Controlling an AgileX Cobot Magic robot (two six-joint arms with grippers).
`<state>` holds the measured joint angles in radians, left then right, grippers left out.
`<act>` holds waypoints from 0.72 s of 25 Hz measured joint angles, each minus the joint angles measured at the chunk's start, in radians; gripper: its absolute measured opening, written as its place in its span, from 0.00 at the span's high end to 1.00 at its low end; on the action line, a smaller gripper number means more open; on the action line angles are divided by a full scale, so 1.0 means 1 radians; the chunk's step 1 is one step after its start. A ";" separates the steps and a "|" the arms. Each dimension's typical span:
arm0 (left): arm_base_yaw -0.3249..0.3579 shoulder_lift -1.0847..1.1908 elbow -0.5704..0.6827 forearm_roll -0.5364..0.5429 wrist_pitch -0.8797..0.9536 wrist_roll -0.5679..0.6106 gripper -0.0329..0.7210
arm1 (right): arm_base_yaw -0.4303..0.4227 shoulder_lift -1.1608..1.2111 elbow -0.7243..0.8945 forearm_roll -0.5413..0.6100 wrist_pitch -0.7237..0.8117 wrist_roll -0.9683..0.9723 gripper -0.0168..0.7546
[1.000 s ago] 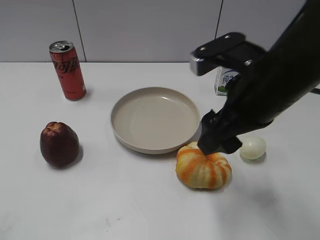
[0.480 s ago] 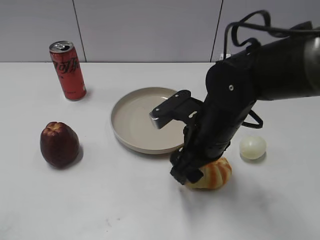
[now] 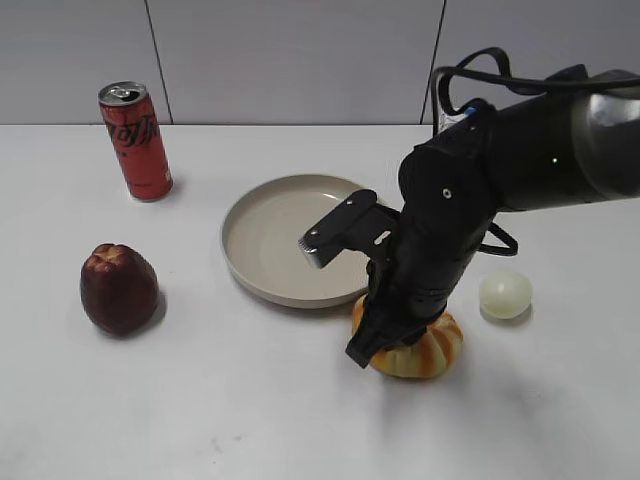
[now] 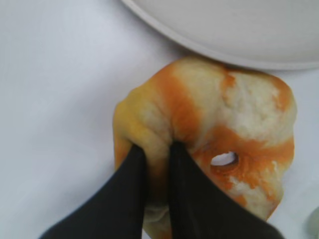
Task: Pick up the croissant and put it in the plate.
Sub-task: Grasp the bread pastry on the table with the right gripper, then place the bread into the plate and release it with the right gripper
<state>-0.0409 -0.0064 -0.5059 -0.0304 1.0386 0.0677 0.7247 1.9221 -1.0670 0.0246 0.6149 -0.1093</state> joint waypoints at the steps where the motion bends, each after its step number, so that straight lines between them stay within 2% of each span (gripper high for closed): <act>1: 0.000 0.000 0.000 0.000 0.000 0.000 0.64 | 0.000 -0.002 -0.007 -0.002 0.019 0.000 0.88; 5: 0.000 0.000 0.000 0.000 0.000 0.000 0.64 | 0.000 -0.060 -0.040 0.008 0.155 0.000 0.88; 9: 0.000 0.000 0.000 0.000 0.000 0.000 0.64 | 0.000 -0.187 -0.145 0.025 0.276 0.000 0.88; 13: 0.000 0.000 0.000 0.000 0.000 0.000 0.64 | 0.001 -0.235 -0.273 0.007 0.302 0.000 0.88; 18: 0.000 0.000 0.000 0.000 0.000 -0.001 0.64 | 0.001 -0.143 -0.419 -0.025 0.275 0.000 0.88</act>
<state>-0.0409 -0.0064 -0.5059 -0.0304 1.0386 0.0668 0.7259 1.7787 -1.4861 0.0000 0.8902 -0.1093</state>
